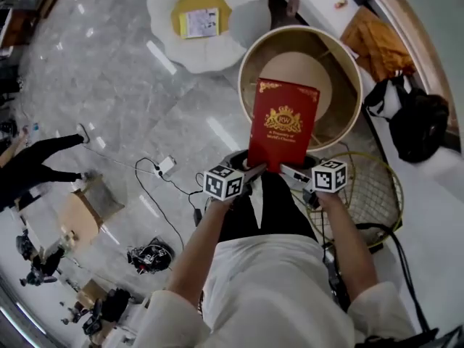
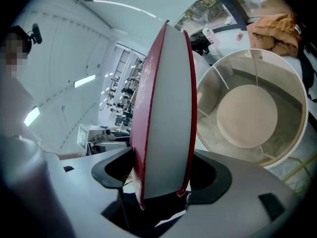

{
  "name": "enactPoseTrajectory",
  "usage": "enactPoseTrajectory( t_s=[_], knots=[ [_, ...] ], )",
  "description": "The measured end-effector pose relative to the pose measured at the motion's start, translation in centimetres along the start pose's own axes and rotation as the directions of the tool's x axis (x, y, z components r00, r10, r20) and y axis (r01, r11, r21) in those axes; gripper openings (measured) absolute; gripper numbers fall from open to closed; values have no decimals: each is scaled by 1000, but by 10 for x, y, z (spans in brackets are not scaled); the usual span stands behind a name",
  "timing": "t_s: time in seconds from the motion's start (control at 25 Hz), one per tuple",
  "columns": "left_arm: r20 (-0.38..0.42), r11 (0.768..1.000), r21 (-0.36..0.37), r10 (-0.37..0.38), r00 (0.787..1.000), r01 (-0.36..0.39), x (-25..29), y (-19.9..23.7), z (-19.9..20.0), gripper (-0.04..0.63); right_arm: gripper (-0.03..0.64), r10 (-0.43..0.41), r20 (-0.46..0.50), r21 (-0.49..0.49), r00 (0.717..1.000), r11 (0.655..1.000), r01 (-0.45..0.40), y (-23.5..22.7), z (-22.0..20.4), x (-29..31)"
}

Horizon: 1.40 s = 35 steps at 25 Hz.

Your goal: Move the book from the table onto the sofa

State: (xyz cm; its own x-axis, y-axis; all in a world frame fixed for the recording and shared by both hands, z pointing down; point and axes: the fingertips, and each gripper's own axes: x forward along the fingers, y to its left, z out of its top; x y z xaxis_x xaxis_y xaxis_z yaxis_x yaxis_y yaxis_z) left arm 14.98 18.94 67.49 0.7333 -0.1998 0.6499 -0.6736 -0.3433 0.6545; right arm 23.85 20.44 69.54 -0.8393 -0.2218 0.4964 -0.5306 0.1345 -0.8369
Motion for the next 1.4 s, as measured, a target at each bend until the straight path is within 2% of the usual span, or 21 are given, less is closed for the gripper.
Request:
enactPoseTrajectory(
  t_s=[0.2,0.48,0.68,0.92,1.4],
  knots=[
    [51,1000,3,5,999,-5,-41,-10,26,310,347,13,-5,-51,1000,999,-13,45,23,-2],
    [107,1000,-31,2,994,1,-92,3,43,310,347,20,-13,-98,1000,995,-21,97,43,23],
    [141,1000,-19,12,990,-9,-141,21,64,310,347,14,3,-132,1000,991,-13,138,58,49],
    [144,1000,10,-3,990,2,-197,52,89,310,347,22,26,-127,999,992,-19,190,78,94],
    [139,997,73,-11,990,1,-263,114,136,310,347,11,61,-143,998,990,-2,244,118,165]
  ],
)
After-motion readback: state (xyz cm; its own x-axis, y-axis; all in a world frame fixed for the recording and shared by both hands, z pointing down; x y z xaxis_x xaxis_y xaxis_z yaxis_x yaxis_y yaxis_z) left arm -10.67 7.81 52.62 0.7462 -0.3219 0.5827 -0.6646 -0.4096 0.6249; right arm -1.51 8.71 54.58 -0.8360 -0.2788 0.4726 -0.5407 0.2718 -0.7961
